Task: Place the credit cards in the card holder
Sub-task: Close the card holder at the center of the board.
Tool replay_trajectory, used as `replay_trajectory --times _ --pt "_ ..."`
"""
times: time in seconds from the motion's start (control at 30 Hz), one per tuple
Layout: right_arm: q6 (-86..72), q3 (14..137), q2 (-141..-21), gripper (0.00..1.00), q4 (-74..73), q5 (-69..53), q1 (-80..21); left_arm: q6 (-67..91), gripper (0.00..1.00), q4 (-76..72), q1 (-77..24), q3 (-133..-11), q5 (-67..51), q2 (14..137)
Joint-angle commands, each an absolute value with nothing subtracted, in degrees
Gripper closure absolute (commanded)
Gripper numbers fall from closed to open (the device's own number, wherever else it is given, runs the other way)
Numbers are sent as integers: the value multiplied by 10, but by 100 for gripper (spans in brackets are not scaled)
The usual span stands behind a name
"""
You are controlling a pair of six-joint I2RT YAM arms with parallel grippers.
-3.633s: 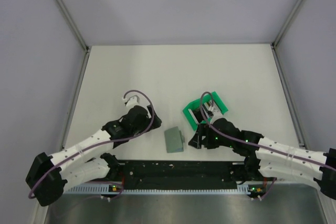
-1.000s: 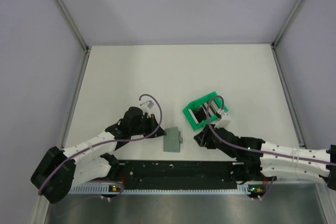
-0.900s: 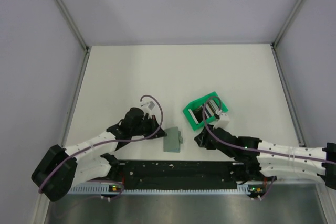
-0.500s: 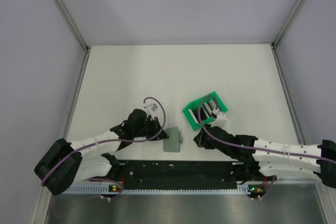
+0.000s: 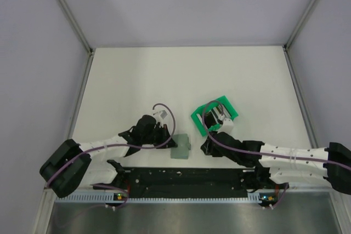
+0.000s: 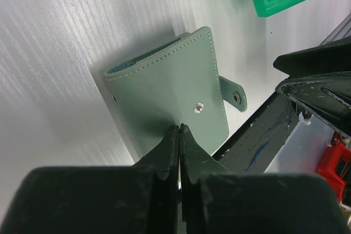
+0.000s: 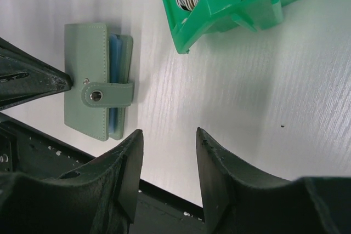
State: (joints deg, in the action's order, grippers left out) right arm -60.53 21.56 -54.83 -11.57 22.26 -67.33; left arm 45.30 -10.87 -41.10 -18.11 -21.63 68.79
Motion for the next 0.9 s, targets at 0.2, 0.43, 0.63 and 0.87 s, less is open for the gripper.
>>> replay_trajectory --times 0.2,0.43,0.63,0.87 --pt "-605 255 -584 57 -84 211 -668 458 100 -146 -420 -211 -243 672" --pt "-600 260 -596 59 -76 207 -665 456 100 -153 -423 -200 -243 682" --pt "-589 269 -608 66 -65 201 -659 458 100 -153 -427 -181 -231 687" --pt "-578 282 -629 67 -57 192 -654 459 100 -149 -432 -163 -221 678"
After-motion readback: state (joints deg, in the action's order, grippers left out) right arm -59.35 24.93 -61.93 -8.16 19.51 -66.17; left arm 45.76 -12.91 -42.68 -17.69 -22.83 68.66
